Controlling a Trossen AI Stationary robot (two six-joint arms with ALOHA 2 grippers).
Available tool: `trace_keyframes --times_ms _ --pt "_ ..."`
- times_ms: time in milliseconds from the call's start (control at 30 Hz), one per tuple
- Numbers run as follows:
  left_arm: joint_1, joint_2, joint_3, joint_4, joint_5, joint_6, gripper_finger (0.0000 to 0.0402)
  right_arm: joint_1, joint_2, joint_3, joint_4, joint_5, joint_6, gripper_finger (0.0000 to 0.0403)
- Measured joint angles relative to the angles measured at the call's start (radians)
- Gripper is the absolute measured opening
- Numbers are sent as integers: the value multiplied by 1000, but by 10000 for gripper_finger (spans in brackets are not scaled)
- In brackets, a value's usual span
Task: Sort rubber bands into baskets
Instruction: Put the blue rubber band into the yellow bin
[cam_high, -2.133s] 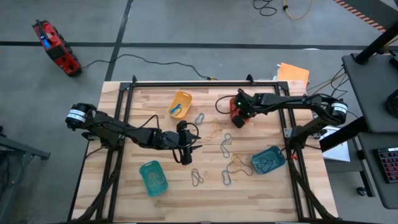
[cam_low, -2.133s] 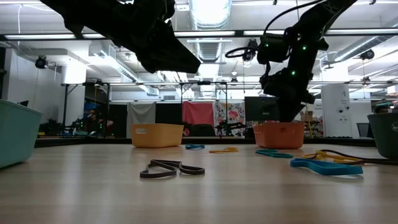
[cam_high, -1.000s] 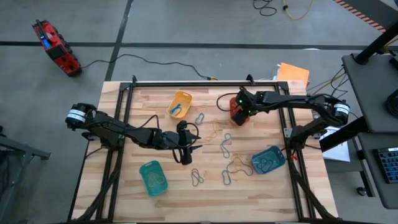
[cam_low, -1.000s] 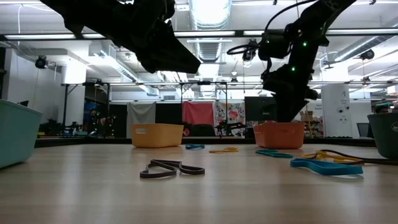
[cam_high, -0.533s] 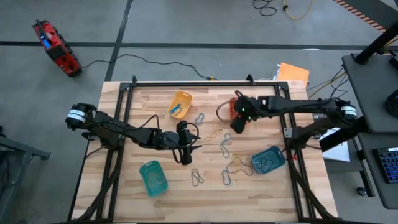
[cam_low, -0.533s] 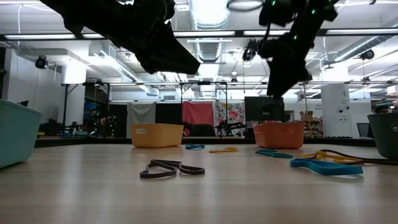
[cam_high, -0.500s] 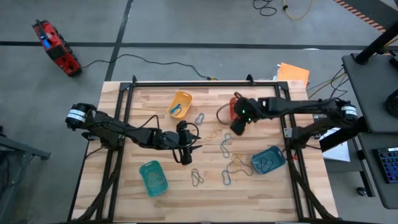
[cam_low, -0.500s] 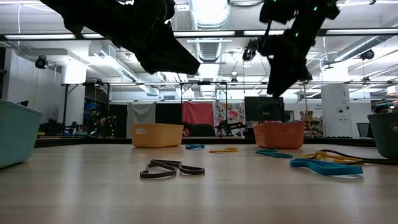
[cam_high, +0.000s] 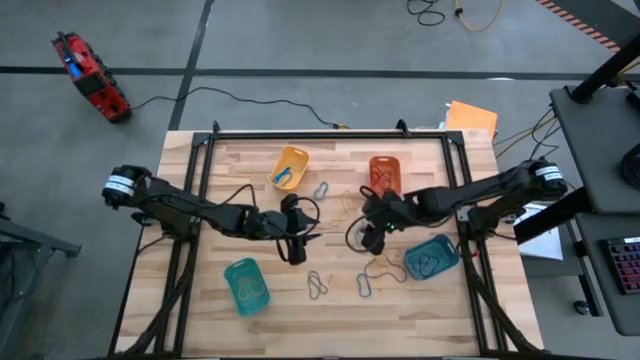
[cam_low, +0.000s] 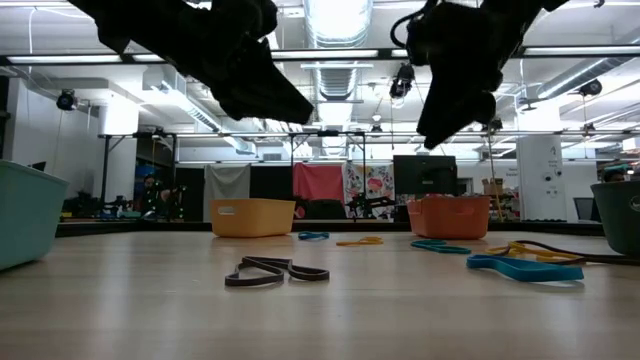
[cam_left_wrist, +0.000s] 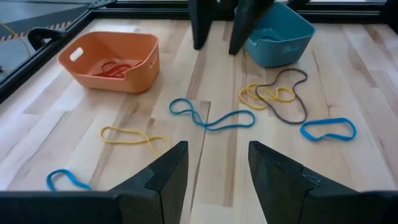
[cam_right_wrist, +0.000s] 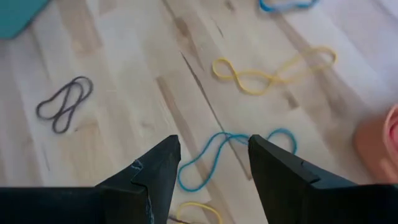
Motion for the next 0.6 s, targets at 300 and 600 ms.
trace_keyframes --times_ms 300,600 --pt "-1 -178 0 -185 -88 62 152 15 159 12 -6 20 191 185" --pt "0 -243 0 -252 -107 82 152 16 354 107 -47 12 258 185"
